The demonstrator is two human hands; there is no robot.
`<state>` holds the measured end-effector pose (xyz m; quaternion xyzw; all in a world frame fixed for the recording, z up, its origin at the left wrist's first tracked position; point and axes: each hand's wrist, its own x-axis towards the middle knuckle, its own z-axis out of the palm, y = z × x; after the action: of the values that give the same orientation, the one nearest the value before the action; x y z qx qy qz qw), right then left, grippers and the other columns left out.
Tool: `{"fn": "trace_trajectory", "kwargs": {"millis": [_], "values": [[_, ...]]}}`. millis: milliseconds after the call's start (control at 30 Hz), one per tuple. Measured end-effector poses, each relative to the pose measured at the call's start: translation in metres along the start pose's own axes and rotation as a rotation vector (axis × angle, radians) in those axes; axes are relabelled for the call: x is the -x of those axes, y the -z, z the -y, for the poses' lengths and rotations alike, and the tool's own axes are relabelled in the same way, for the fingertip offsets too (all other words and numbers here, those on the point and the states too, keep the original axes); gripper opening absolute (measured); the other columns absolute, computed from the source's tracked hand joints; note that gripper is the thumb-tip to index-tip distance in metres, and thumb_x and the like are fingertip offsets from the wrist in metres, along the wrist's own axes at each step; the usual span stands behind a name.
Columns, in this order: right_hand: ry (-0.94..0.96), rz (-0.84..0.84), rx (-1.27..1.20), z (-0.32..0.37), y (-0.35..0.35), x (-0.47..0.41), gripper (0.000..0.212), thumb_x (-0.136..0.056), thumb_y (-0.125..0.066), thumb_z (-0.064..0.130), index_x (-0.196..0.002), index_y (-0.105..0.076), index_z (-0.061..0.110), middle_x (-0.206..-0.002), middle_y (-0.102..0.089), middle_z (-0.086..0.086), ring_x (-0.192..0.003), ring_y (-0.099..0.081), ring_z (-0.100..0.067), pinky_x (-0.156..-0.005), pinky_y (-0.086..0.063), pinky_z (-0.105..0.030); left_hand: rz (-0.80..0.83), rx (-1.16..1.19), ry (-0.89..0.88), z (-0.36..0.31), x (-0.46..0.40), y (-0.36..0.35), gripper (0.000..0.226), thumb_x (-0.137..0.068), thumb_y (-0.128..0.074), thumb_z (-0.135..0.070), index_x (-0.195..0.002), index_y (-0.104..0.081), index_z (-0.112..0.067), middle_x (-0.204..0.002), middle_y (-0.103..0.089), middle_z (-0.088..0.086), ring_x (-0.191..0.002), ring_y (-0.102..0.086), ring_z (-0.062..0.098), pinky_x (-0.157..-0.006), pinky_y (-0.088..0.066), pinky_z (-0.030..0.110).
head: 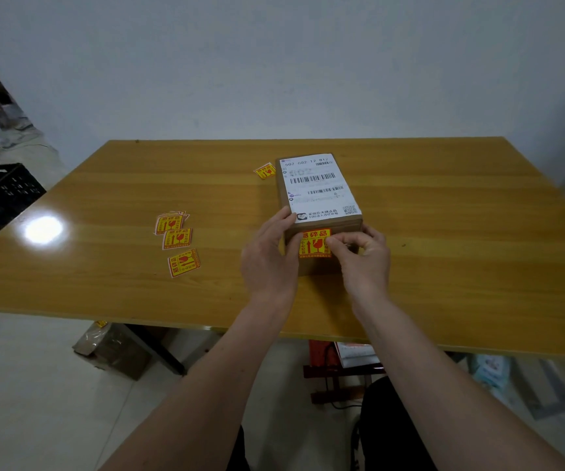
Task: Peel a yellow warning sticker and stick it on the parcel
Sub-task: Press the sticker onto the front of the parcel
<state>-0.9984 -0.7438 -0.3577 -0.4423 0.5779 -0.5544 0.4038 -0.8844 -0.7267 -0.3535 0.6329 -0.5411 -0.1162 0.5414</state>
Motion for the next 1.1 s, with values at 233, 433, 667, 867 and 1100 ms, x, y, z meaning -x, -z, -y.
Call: {"fn": "trace_trajectory", "kwargs": {"millis": [233,433,667,867,1100], "values": [[-0.006,0.002,0.003,0.001,0.002,0.003,0.011,-0.08,-0.071,0.016,-0.071,-0.067,0.02,-0.135,-0.043,0.003,-0.124,-0.04,-0.009,-0.099,-0.032,-0.024,0.012,-0.033,-0.022,0.004,-0.002,-0.001,0.035,-0.079,-0.072,-0.01,-0.111,-0.066,-0.023,-0.126,-0.065,-0.007,-0.113,-0.062,0.013,-0.092,-0.051,0.047],[-0.023,-0.008,0.01,0.0,0.003,0.004,0.014,-0.087,-0.062,0.015,-0.074,-0.068,0.015,-0.129,-0.051,0.003,-0.122,-0.045,-0.011,-0.093,-0.036,-0.022,0.006,-0.09,-0.057,0.006,-0.001,-0.001,0.036,-0.08,-0.071,-0.011,-0.113,-0.065,-0.025,-0.127,-0.063,-0.008,-0.113,-0.062,0.015,-0.091,-0.052,0.046],[0.198,-0.078,0.277,0.01,0.01,0.006,0.044,-0.079,-0.071,0.028,-0.112,-0.046,0.014,-0.113,-0.043,0.002,-0.12,-0.04,-0.022,-0.096,-0.038,-0.03,0.028,-0.121,-0.041,0.004,-0.001,0.0,0.038,-0.082,-0.069,-0.014,-0.117,-0.063,-0.029,-0.13,-0.061,-0.012,-0.113,-0.061,0.011,-0.092,-0.051,0.044],[0.395,0.076,0.617,0.022,0.003,-0.014,0.086,-0.066,-0.081,0.037,-0.136,-0.038,0.015,-0.137,-0.043,-0.005,-0.128,-0.034,-0.024,-0.103,-0.032,-0.032,0.05,-0.151,-0.047,0.005,-0.002,0.001,0.043,-0.08,-0.07,-0.013,-0.119,-0.061,-0.029,-0.131,-0.06,-0.013,-0.112,-0.062,0.012,-0.092,-0.051,0.046],[0.405,0.145,0.574,0.023,0.019,-0.031,0.044,-0.077,-0.074,0.023,-0.118,-0.06,0.015,-0.124,-0.056,-0.003,-0.119,-0.048,-0.021,-0.094,-0.038,-0.027,0.084,-0.163,-0.073,0.007,-0.004,0.003,0.049,-0.077,-0.073,-0.011,-0.12,-0.059,-0.028,-0.133,-0.058,-0.012,-0.115,-0.06,0.014,-0.096,-0.049,0.046]]}}
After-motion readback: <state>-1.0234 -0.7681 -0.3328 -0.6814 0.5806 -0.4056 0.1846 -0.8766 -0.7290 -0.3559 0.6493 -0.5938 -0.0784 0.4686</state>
